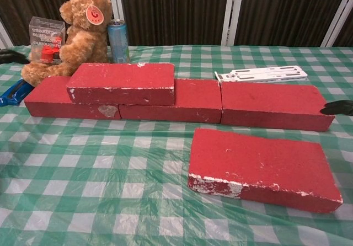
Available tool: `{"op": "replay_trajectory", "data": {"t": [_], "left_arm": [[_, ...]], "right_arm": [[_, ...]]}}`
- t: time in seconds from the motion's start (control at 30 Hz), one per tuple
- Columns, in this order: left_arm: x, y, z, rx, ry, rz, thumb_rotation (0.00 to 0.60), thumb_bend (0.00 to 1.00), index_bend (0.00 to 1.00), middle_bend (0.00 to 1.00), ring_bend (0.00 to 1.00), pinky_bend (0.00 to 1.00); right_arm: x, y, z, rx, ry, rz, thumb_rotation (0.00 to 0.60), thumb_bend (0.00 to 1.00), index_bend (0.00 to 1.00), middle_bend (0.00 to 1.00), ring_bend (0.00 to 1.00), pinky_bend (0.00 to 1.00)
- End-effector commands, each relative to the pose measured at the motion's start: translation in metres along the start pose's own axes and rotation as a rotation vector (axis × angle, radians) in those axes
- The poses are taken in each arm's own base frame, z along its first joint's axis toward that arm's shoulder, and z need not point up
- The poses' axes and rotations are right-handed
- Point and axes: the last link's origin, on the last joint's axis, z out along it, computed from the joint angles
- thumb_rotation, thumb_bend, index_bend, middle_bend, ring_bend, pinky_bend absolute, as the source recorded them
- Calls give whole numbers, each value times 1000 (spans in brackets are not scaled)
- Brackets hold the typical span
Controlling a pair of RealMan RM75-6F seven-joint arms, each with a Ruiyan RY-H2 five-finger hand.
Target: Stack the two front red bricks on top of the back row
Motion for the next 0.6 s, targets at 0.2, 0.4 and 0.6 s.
{"op": "replay_trajectory", "data": {"t": [0.2,0.4,0.6], "left_arm": [[-42,-22,-79,72,19,-75,600,257,0,0,0,57],[-45,-31,-85,101,24,-97,600,256,0,0,0,57],[-40,-35,-87,105,39,-115,600,256,0,0,0,56]], "right_arm": [[-18,-52,47,34,-66,43,548,86,0,0,0,0],[-29,-67,70,-5,-88,19,549,86,0,0,0,0],[-41,-66,86,-65,-146,-10,549,86,0,0,0,0]]}}
